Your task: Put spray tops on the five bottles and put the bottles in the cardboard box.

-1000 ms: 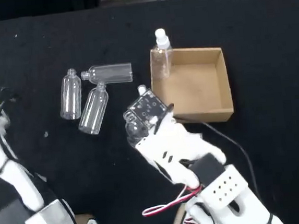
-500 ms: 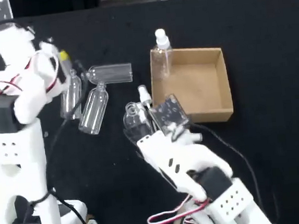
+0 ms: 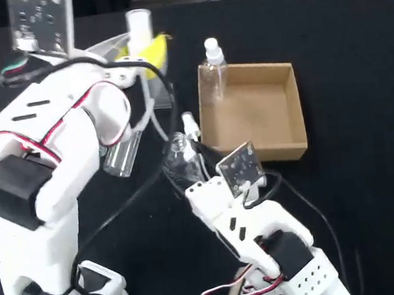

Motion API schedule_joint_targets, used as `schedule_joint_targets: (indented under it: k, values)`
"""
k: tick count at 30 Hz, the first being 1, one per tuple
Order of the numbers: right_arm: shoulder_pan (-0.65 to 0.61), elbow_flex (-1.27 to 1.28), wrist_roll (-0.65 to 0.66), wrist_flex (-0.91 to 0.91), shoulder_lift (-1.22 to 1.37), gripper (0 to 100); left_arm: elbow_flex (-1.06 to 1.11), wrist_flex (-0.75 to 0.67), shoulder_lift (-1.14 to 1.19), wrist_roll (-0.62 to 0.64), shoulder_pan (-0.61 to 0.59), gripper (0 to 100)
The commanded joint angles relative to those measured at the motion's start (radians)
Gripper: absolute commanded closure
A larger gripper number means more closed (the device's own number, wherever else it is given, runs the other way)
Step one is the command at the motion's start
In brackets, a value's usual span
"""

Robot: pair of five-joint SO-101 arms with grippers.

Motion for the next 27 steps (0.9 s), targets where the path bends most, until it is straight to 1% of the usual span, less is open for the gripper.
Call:
schedule_joint_targets:
  k: [1, 5, 10, 16, 23, 27]
  values:
    - [-0.012, -0.004, -0.005, -0.018, -0.025, 98.8, -0.044, -0.078, -0.017, -0.026, 0.028, 97]
    - [-0.011, -0.004, -0.005, -0.018, -0.028, 98.8, -0.053, -0.078, 0.063, -0.028, 0.044, 97]
    - [-0.009, -0.004, -0.005, -0.018, -0.028, 98.8, -0.054, -0.08, 0.135, -0.078, 0.038, 97]
    - [-0.009, -0.004, -0.005, -0.018, -0.03, 98.8, -0.045, -0.077, 0.137, -0.083, 0.038, 97]
    - [-0.009, -0.004, -0.005, -0.018, -0.03, 98.8, -0.044, 0.02, 0.15, -0.083, 0.045, 97]
    - [-0.009, -0.004, -0.005, -0.018, -0.03, 98.8, 0.015, 0.012, 0.143, -0.077, 0.039, 97]
